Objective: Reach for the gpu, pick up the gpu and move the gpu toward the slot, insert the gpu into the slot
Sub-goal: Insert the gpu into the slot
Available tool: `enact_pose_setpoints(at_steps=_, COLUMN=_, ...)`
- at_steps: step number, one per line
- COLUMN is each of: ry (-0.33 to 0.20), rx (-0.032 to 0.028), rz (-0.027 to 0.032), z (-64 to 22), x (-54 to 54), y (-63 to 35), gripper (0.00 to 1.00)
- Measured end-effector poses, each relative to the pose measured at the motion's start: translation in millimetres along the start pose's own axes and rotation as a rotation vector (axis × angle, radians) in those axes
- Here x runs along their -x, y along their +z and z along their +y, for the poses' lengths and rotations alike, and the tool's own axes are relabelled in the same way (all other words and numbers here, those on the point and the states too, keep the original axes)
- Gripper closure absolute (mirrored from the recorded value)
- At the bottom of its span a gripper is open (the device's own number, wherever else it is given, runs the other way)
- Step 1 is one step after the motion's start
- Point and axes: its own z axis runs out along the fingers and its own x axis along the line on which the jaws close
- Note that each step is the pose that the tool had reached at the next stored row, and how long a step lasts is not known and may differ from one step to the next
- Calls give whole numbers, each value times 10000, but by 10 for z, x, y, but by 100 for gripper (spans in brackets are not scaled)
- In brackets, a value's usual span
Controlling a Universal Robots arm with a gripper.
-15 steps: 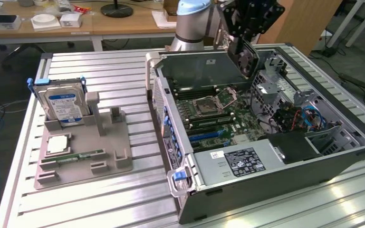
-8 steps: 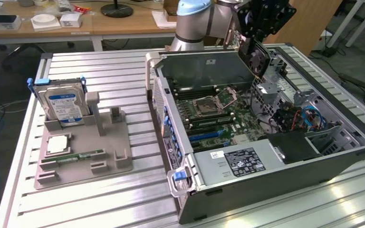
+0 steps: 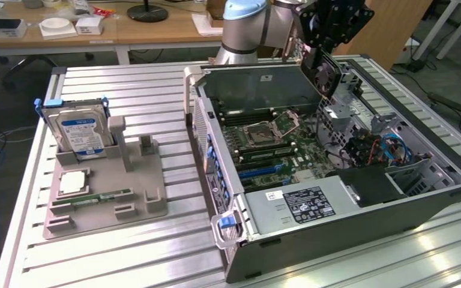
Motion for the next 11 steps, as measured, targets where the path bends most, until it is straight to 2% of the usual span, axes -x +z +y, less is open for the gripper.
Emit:
enact_pose_setpoints(at_steps=7, ry=-57, rx=0, rz=0, z=0, x=0, y=0, gripper=74)
enact_pose_setpoints(at_steps=11, ry=-605, rx=8, rz=-3, z=0, x=0, y=1, gripper=74)
